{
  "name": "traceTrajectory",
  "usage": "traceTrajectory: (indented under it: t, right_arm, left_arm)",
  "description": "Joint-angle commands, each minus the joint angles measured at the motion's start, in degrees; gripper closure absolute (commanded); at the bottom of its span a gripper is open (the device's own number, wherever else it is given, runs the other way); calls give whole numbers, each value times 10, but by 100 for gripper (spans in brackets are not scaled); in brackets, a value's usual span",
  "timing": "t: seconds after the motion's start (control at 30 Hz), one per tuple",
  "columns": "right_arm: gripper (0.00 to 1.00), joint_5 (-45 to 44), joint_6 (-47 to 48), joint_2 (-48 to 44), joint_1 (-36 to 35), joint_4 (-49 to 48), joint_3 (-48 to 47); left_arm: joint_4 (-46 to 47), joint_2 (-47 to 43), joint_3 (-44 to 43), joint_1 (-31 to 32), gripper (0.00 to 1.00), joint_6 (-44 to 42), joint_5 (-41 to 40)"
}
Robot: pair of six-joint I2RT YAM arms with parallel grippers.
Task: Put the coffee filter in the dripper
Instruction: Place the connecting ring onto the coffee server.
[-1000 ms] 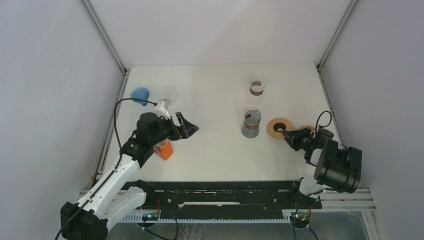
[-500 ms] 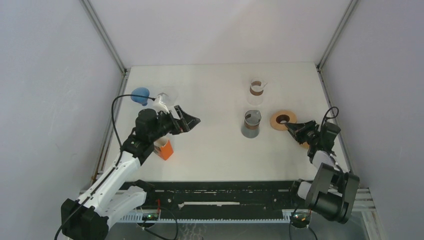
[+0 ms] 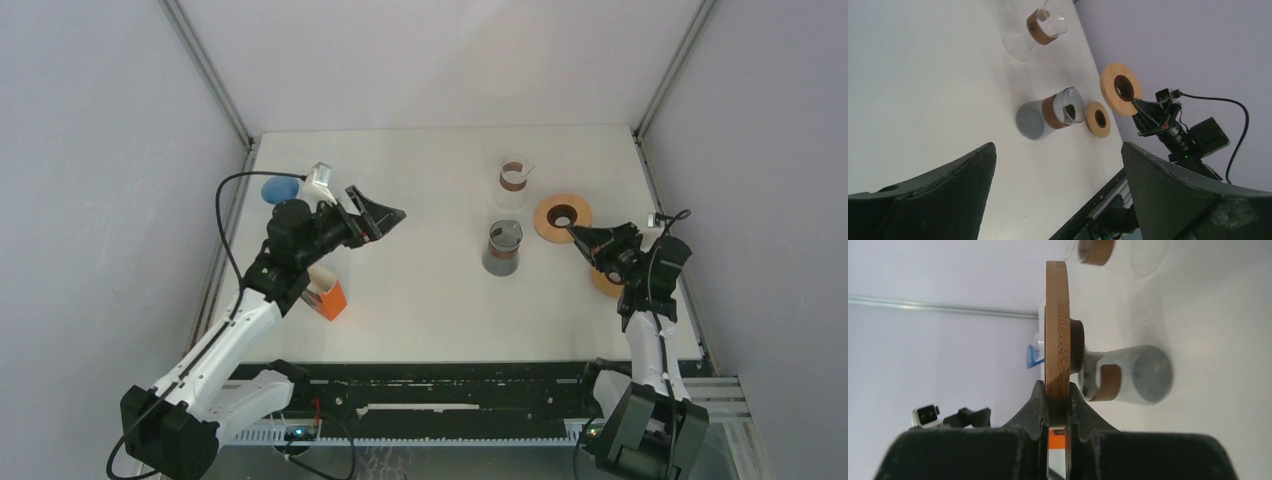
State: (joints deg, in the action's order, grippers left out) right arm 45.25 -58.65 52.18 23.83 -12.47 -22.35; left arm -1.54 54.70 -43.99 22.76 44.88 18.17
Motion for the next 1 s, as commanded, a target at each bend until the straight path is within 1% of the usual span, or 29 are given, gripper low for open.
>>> traceTrajectory:
  t: [0.0, 0.07, 0.13, 0.23, 0.27, 0.3, 0.33, 0.47, 0.77, 0.97]
  right_arm:
    - [100, 28, -43, -17, -41, -40, -48]
    - [100, 32, -37, -22, -69, -30, -64]
    - [100, 37, -17, -20, -96, 0, -80]
    - [100, 16, 4, -12, -143, 49, -87]
    - [100, 13, -1, -2, -166, 50, -87]
    - [100, 11, -3, 0, -173, 45, -88]
    - [100, 5, -4, 1, -180, 44, -88]
    - [100, -3, -12, 19, -198, 39, -87]
    - [100, -23, -20, 85, -226, 7, -87]
    - [100, -39, -29, 105, -235, -15, -87]
  left_arm:
    - [41, 14, -41, 15, 0, 27, -3]
    - [49, 19, -44, 24, 0, 30, -8]
    - [54, 29, -44, 31, 0, 31, -11]
    - [61, 60, -51, 35, 0, 50, 10]
    - [81, 83, -64, 45, 0, 59, 14]
    - [83, 91, -69, 46, 0, 59, 4]
    - [84, 97, -74, 59, 0, 61, -2]
    - [111, 144, -102, 69, 0, 84, 21]
    - [121, 220, -145, 84, 0, 92, 43]
    - [123, 255, -169, 97, 0, 90, 64]
